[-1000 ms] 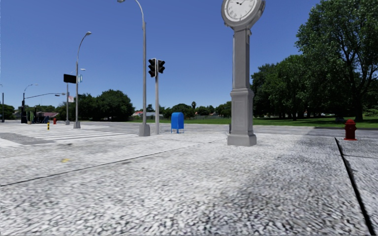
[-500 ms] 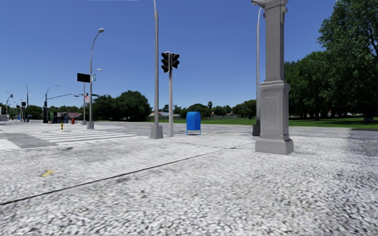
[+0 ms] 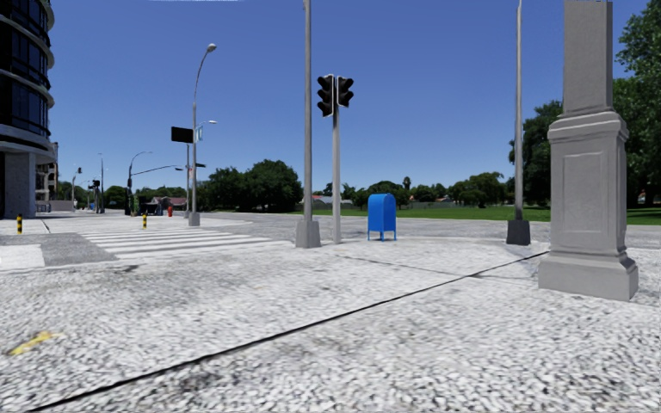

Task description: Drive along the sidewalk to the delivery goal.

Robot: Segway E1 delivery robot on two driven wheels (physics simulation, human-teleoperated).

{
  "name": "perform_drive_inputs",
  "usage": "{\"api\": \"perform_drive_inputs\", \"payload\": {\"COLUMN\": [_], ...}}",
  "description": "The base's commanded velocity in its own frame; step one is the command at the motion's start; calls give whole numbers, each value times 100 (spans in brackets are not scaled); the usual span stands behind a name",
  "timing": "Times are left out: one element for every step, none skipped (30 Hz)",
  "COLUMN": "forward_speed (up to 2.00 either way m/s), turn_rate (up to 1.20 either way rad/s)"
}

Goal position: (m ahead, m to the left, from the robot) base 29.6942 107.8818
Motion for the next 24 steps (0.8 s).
{"api": "perform_drive_inputs", "payload": {"forward_speed": [200, 200, 200, 200, 200, 200, 200, 200, 200, 200, 200, 200, 200, 200, 200, 200, 200, 200, 200, 200, 200, 200, 200, 200], "turn_rate": [35, 35, 35, 35, 35, 35, 35, 35, 35, 35, 35, 35, 35, 35, 35, 37, 37, 37, 38, 39, 39, 39, 39, 39]}}
